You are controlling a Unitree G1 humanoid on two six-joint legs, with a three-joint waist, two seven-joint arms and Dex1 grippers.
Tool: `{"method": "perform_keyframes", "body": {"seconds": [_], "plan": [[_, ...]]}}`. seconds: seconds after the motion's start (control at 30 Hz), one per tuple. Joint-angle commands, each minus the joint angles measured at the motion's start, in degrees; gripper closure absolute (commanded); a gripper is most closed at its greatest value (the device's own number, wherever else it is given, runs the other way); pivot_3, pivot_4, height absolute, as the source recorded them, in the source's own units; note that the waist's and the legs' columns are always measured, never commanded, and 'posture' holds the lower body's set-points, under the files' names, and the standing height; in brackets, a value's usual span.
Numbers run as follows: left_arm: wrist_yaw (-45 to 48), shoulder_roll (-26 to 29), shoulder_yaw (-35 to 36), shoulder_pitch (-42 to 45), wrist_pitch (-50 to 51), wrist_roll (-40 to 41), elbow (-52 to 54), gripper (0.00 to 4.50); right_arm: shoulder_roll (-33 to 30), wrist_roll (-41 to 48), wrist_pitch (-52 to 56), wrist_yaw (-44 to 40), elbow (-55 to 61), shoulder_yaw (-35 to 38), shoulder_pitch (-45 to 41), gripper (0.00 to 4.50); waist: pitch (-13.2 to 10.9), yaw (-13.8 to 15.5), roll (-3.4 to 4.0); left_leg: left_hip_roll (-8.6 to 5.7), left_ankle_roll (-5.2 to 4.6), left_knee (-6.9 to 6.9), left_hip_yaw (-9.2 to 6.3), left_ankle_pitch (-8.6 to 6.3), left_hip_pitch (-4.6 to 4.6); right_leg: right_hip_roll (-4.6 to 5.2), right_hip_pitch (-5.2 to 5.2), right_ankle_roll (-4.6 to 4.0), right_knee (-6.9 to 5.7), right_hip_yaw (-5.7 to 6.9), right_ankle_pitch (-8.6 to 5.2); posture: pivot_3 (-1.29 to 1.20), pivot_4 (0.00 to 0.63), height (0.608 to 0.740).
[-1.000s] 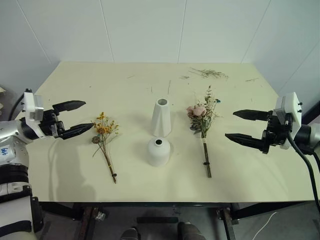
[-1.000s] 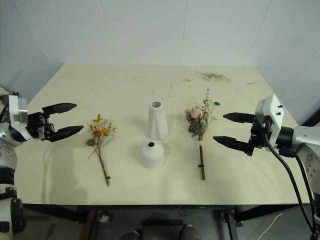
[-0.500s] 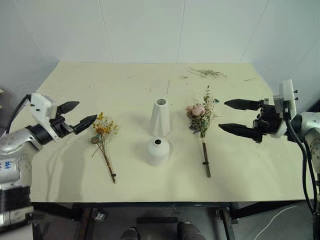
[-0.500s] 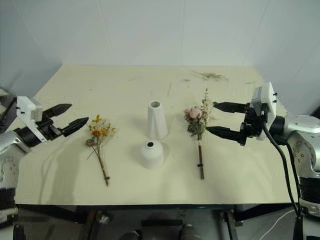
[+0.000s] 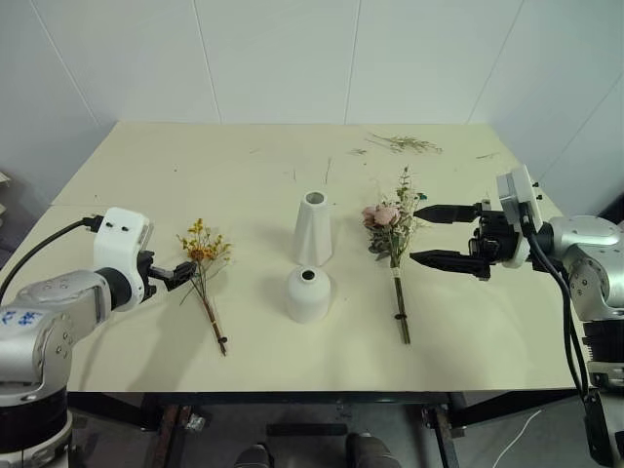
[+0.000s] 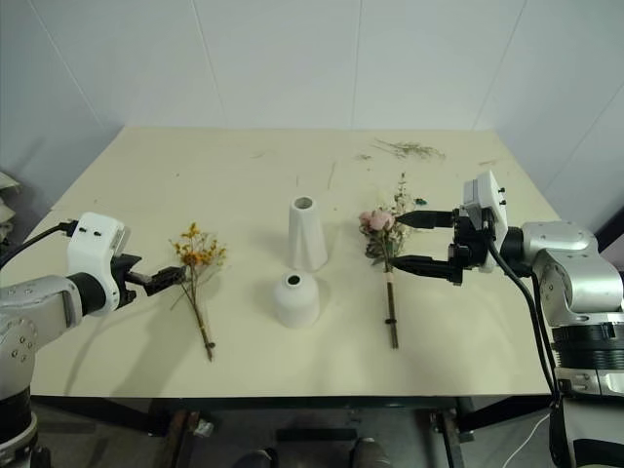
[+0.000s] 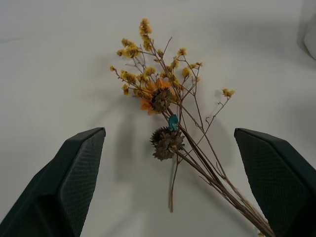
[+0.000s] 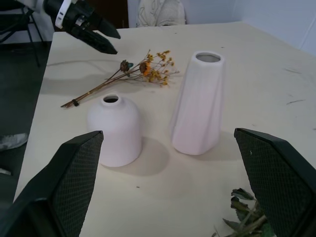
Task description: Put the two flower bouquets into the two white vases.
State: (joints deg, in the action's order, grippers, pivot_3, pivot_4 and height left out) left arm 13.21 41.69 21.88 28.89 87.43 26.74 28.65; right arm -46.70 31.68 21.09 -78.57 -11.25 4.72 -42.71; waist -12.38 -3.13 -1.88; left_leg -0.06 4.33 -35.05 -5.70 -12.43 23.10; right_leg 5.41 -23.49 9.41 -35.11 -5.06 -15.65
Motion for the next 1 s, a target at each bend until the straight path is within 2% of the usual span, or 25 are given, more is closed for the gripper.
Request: {"method": "perform_keyframes", "body": {"seconds": [0.03, 0.17, 0.33, 0.5, 0.67, 0.73, 0.77, 0.8, 1.0], "plan": [[-1.4, -0.6, 0.1, 2.0, 5.0, -0.2, 1.0, 0.03, -0.1, -0.2, -1.4, -1.3, -0.3, 0.8, -1.6, 0.00, 0.0, -0.1, 0.00, 0.00, 0.01, 0.01, 0.00, -0.01, 0.00, -0.01, -0.01, 0.00, 0.02, 0.00, 0.00, 0.00, 0.150, 0.740], [-7.2, -1.9, -0.2, 1.6, 5.1, 3.4, -2.7, 0.03, 0.6, -1.1, -2.0, -2.1, -1.9, -0.1, -2.9, 0.00, 0.0, -0.1, 0.00, 0.02, 0.06, 0.04, -0.01, -0.08, 0.01, 0.00, -0.03, 0.00, 0.01, 0.00, 0.00, 0.00, 0.150, 0.740], [-20.3, -4.2, 1.6, 2.9, 5.1, 11.5, -8.0, 0.03, 1.0, -1.9, -2.5, -2.8, -3.6, -0.2, -4.0, 0.00, 0.0, 0.1, -0.01, 0.02, 0.08, 0.03, -0.02, -0.11, 0.03, 0.01, -0.04, 0.00, 0.02, 0.00, 0.00, 0.00, 0.150, 0.740], [-35.0, -4.7, 2.1, 4.2, 5.1, 28.4, -9.8, 0.03, 1.3, -2.5, -3.4, -3.4, -5.1, -0.4, -4.5, 0.00, 0.0, 0.2, -0.01, 0.01, 0.10, 0.00, -0.03, -0.11, 0.03, 0.03, -0.02, 0.04, 0.02, 0.00, 0.02, 0.00, 0.150, 0.740], [-54.5, -3.5, 3.1, 2.4, 5.1, 51.9, -11.7, 0.03, 1.7, -2.8, -3.7, -3.8, -5.8, -0.4, -4.6, 0.00, 0.0, 0.1, 0.00, 0.00, 0.11, 0.00, -0.05, -0.12, 0.03, 0.05, -0.04, 0.06, 0.00, -0.01, 0.03, 0.00, 0.150, 0.740], [-67.8, 5.5, -3.6, -2.5, -5.6, 73.0, -12.5, 0.03, 1.8, -3.0, -3.7, -4.1, -6.3, -0.6, -4.8, 0.00, 0.0, -0.2, -0.04, 0.01, 0.12, 0.00, -0.05, -0.13, 0.02, 0.05, -0.06, 0.06, -0.03, -0.03, 0.03, 0.00, 0.150, 0.740], [-72.4, 9.4, -6.8, -4.6, -10.7, 80.6, -12.2, 0.03, 1.9, -3.2, -3.8, -4.3, -6.6, -0.6, -4.9, 0.00, 0.0, -0.3, -0.04, 0.08, 0.17, -0.01, -0.04, -0.16, 0.02, 0.02, -0.11, 0.06, -0.10, -0.07, 0.03, 0.00, 0.150, 0.740], [-74.7, 12.3, -9.2, -6.3, -14.6, 84.8, -11.3, 0.03, 2.0, -3.4, -3.9, -4.4, -7.0, -0.7, -5.2, 0.00, 0.0, -0.2, -0.04, 0.11, 0.20, -0.01, 0.00, -0.19, -0.01, 0.01, -0.11, 0.05, -0.12, -0.12, 0.03, 0.00, 0.150, 0.740], [-75.7, 17.8, -14.2, -13.8, -25.5, 86.3, -4.7, 0.03, 2.4, -4.2, -4.6, -5.4, -9.2, -1.5, -6.5, 0.00, 0.0, 1.1, 0.01, -0.02, 0.20, -0.08, 0.08, -0.15, -0.01, 0.03, 0.00, -0.16, 0.16, -0.13, 0.00, 0.00, 0.150, 0.740]]}}
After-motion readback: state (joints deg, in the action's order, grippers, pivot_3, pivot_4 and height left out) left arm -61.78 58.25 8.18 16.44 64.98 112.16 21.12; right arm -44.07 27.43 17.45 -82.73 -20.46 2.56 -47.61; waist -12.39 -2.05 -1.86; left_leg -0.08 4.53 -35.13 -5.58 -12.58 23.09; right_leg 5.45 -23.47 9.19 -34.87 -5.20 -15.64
